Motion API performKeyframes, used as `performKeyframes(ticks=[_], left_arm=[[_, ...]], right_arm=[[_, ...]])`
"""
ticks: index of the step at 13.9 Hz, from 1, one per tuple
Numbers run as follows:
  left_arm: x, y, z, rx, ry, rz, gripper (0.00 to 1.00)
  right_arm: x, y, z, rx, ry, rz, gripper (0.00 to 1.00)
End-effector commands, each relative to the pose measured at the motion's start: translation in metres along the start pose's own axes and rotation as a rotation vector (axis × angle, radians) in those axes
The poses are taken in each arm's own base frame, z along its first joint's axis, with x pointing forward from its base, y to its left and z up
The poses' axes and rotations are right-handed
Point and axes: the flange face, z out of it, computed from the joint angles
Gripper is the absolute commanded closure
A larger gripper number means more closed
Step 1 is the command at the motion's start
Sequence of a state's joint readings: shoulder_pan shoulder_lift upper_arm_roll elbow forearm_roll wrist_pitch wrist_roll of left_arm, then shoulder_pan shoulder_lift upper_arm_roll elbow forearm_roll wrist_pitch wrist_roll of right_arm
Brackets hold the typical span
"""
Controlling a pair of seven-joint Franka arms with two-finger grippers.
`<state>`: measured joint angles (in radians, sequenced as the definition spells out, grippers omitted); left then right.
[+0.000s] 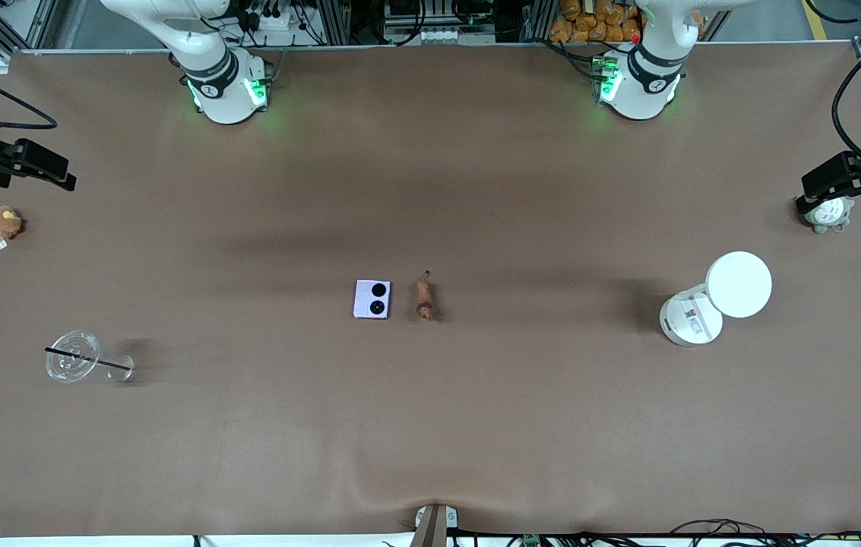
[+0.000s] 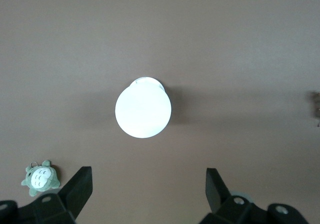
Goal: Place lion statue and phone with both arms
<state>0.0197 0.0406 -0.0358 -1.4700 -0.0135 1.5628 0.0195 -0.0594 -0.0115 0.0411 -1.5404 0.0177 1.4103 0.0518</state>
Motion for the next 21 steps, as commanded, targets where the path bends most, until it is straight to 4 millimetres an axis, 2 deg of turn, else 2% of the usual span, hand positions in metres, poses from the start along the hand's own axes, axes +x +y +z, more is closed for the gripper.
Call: performKeyframes(ticks=[1, 11, 12, 13, 14, 17, 18, 19, 20, 21], left_arm=[[0.000, -0.002, -0.003, 0.020, 0.004, 0.015, 0.00], [0.001, 0.000, -0.002, 0.018, 0.004, 0.019, 0.00], [0.005, -0.001, 0.004, 0.005, 0.000, 0.013, 0.00], [0.015, -0.003, 0.021, 0.005, -0.024, 0.011, 0.00], [0.020, -0.002, 0.028, 0.009, -0.032, 0.014, 0.00], [0.023, 0.001, 0.034, 0.009, -0.040, 0.020, 0.00], [0.026, 0.001, 0.041, 0.008, -0.051, 0.020, 0.00], [0.038, -0.001, 0.072, 0.007, -0.099, 0.018, 0.00], [0.053, -0.001, 0.118, 0.003, -0.173, 0.011, 0.00], [0.054, -0.007, 0.121, 0.002, -0.175, 0.013, 0.00]], right_arm=[[-0.002, 0.003, -0.001, -0.009, -0.004, 0.016, 0.00], [-0.002, 0.003, -0.002, -0.008, 0.003, 0.016, 0.00], [-0.002, 0.003, -0.002, -0.008, 0.001, 0.017, 0.00], [-0.002, 0.003, -0.002, -0.008, -0.002, 0.017, 0.00], [-0.002, 0.003, -0.001, -0.008, -0.004, 0.017, 0.00], [-0.002, 0.003, -0.001, -0.010, -0.002, 0.016, 0.00], [-0.002, 0.003, -0.001, -0.008, -0.002, 0.016, 0.00], [-0.002, 0.003, -0.001, -0.008, 0.000, 0.016, 0.00], [-0.001, 0.003, -0.001, -0.008, 0.000, 0.016, 0.00], [-0.001, 0.003, -0.001, -0.008, 0.000, 0.016, 0.00]])
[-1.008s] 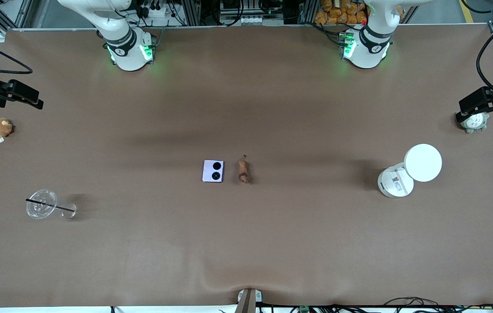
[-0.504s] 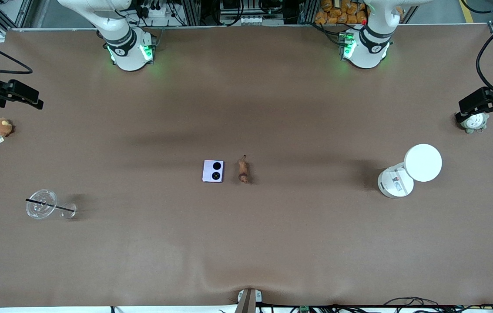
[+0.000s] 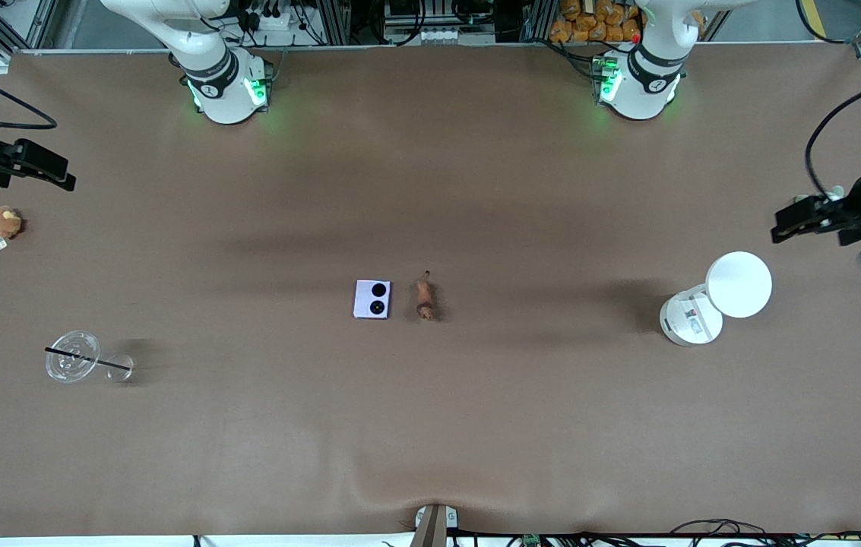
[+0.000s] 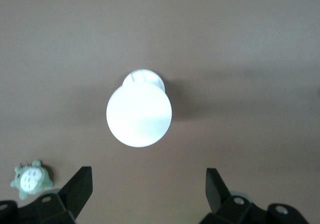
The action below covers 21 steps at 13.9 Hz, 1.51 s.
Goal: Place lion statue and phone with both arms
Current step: 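Move the left gripper over the brown lion figurine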
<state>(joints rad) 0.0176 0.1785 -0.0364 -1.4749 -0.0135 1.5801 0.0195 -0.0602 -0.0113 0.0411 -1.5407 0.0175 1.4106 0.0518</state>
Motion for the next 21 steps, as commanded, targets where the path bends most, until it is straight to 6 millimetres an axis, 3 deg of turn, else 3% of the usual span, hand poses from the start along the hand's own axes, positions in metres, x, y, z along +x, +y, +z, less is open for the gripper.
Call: performKeyframes(ticks=[1, 4, 9, 12, 14, 15, 19, 21], left_arm=[[0.024, -0.002, 0.034, 0.012, -0.050, 0.015, 0.00], [0.025, 0.004, 0.039, 0.074, -0.059, 0.060, 0.00], [0.024, 0.046, 0.039, 0.081, -0.053, 0.029, 0.00], [0.024, 0.097, 0.054, 0.101, -0.068, -0.001, 0.00], [0.026, 0.120, 0.059, 0.097, -0.056, -0.064, 0.00], [0.028, 0.141, 0.058, 0.091, -0.028, -0.062, 0.00], [0.039, 0.235, 0.093, 0.077, 0.059, -0.080, 0.00], [0.041, 0.274, 0.107, 0.073, 0.068, -0.111, 0.00]], right_arm=[[-0.001, 0.002, 0.000, -0.008, -0.002, 0.015, 0.00], [-0.001, 0.003, 0.000, -0.008, -0.005, 0.016, 0.00], [0.000, 0.002, 0.004, -0.009, -0.016, 0.015, 0.00], [0.001, 0.002, 0.005, -0.009, -0.019, 0.013, 0.00], [0.004, 0.000, 0.011, -0.010, -0.039, 0.010, 0.00], [0.004, 0.000, 0.013, -0.010, -0.045, 0.010, 0.00], [0.007, -0.002, 0.019, -0.011, -0.059, 0.009, 0.00], [0.008, -0.002, 0.020, -0.011, -0.060, 0.009, 0.00]])
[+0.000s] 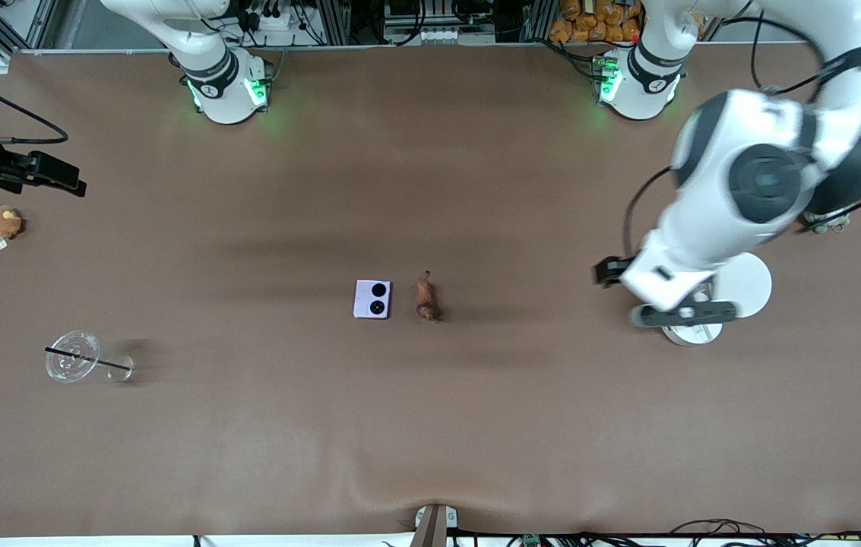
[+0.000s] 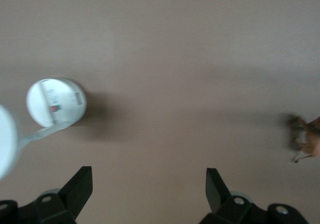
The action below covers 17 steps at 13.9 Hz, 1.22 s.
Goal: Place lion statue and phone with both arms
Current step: 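Move the left gripper over the brown lion figurine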
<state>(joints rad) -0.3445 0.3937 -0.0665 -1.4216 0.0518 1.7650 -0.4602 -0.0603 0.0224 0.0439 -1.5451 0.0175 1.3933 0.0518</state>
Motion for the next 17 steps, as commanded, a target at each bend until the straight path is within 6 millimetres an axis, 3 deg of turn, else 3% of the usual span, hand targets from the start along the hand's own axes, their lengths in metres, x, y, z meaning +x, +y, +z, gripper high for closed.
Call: performKeyframes(ticks=[1, 9, 12, 14, 17], left_arm=[[0.007, 0.043, 0.014, 0.006, 0.023, -0.046, 0.00], [-0.010, 0.164, 0.073, -0.103, 0.143, -0.084, 0.00], [-0.035, 0.208, 0.086, -0.134, 0.155, -0.121, 0.00], [-0.053, 0.235, 0.105, -0.143, 0.149, -0.113, 0.00], [-0.070, 0.261, 0.119, -0.168, 0.159, -0.105, 0.00]], right_arm=[[-0.002, 0.000, -0.001, -0.009, -0.006, 0.012, 0.00], [0.000, 0.002, 0.005, -0.009, -0.031, 0.015, 0.00], [0.001, 0.003, 0.007, -0.009, -0.038, 0.019, 0.00], [0.000, 0.002, 0.009, -0.010, -0.049, 0.018, 0.00], [0.004, 0.001, 0.013, -0.010, -0.058, 0.013, 0.00]])
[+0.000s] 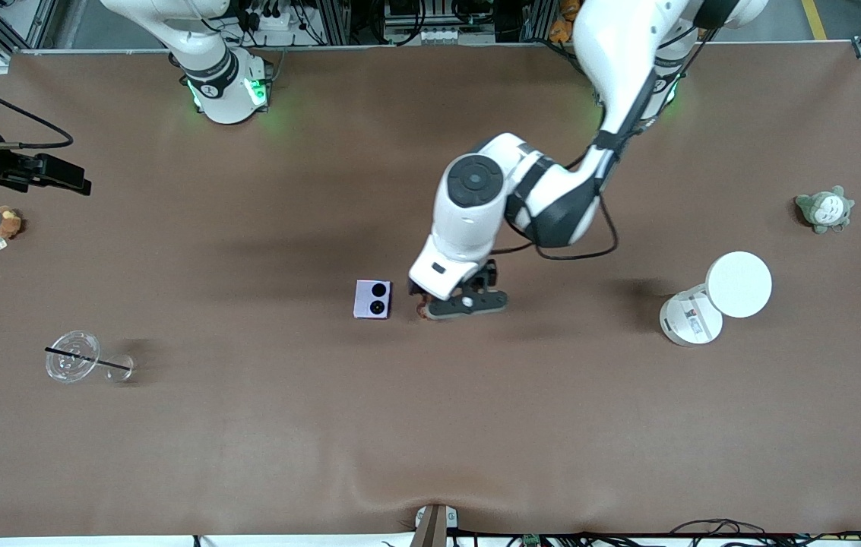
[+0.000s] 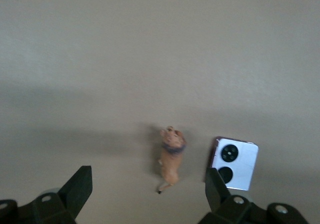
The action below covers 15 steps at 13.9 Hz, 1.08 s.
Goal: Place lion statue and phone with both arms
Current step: 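Move the left gripper over the brown lion figurine, then lower and grasp the lion with the left gripper while the right gripper reaches out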
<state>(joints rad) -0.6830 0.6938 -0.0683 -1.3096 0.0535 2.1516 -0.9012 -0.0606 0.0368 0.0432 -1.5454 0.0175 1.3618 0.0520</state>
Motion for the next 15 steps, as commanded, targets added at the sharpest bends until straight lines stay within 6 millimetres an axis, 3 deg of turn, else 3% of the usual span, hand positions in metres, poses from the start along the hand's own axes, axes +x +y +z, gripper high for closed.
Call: performKeyframes(ticks=[1, 6, 9, 10, 13, 14, 15], left_arm=[[-0.009, 0.016, 0.011, -0.010, 0.021, -0.001, 0.00], [-0.017, 0.021, 0.079, -0.050, 0.044, 0.005, 0.00], [-0.031, 0.025, 0.097, -0.038, 0.028, -0.054, 0.00], [-0.051, 0.041, 0.100, -0.057, 0.041, -0.075, 0.14], [-0.054, 0.037, 0.116, -0.032, 0.063, -0.077, 0.28], [-0.050, 0.032, 0.120, -0.025, 0.061, -0.074, 0.27], [-0.051, 0.024, 0.128, -0.008, 0.053, -0.062, 0.17]], right_arm=[[0.004, -0.001, 0.005, -0.007, -0.017, 0.012, 0.00], [0.007, 0.000, 0.008, -0.007, -0.023, 0.013, 0.00], [0.011, 0.001, 0.014, -0.007, -0.035, 0.016, 0.00], [0.012, 0.002, 0.014, -0.006, -0.037, 0.019, 0.00], [0.026, 0.003, 0.032, -0.004, -0.074, 0.021, 0.00], [0.031, 0.003, 0.039, -0.002, -0.088, 0.017, 0.00], [0.032, -0.001, 0.041, 0.001, -0.086, 0.011, 0.00]])
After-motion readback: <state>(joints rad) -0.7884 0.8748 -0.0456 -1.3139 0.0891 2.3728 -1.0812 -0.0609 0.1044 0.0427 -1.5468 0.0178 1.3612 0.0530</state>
